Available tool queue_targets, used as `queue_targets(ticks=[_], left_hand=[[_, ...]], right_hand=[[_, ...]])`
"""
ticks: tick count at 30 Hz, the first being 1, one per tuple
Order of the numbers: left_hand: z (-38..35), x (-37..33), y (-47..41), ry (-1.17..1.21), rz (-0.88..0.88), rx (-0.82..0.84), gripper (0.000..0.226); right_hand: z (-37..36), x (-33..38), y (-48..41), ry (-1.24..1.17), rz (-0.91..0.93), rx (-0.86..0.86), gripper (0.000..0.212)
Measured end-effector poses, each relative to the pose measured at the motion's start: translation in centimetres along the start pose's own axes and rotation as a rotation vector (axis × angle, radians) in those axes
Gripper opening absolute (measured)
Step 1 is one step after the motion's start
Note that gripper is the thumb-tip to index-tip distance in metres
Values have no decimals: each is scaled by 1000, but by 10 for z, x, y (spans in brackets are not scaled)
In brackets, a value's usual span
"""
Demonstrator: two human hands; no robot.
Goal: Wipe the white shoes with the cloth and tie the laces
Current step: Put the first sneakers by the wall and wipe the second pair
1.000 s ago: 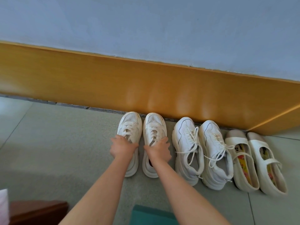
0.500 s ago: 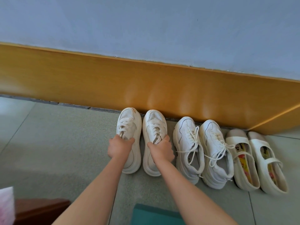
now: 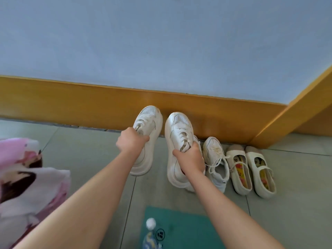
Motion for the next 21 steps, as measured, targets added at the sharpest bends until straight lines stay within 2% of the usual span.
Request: queue_targets(ticks=[5,13,17,21], left_hand=[[-29,-7,75,71,-46,-8,31],[-94,8,179,155,-98,32,27],[-137,29,212,95,-94,69,35],[-175,54,242,48,-78,89,44]], right_hand=[[44,-19,54,-66,-26,-25,59],[75,-125,139,-175,-148,-63,56],[80,-176,165,-276,-235,-69,52],[77,-209,182,-229,-271,-98,54]])
Point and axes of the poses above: each hand's wrist, its own y-axis away from the middle knuckle, its own z-axis out of the back of the hand, x = y × z, the point moved 8 cm from there along -y, towards the middle knuckle, and after that the axes turned 12 degrees about x, right-handed, at the moved point
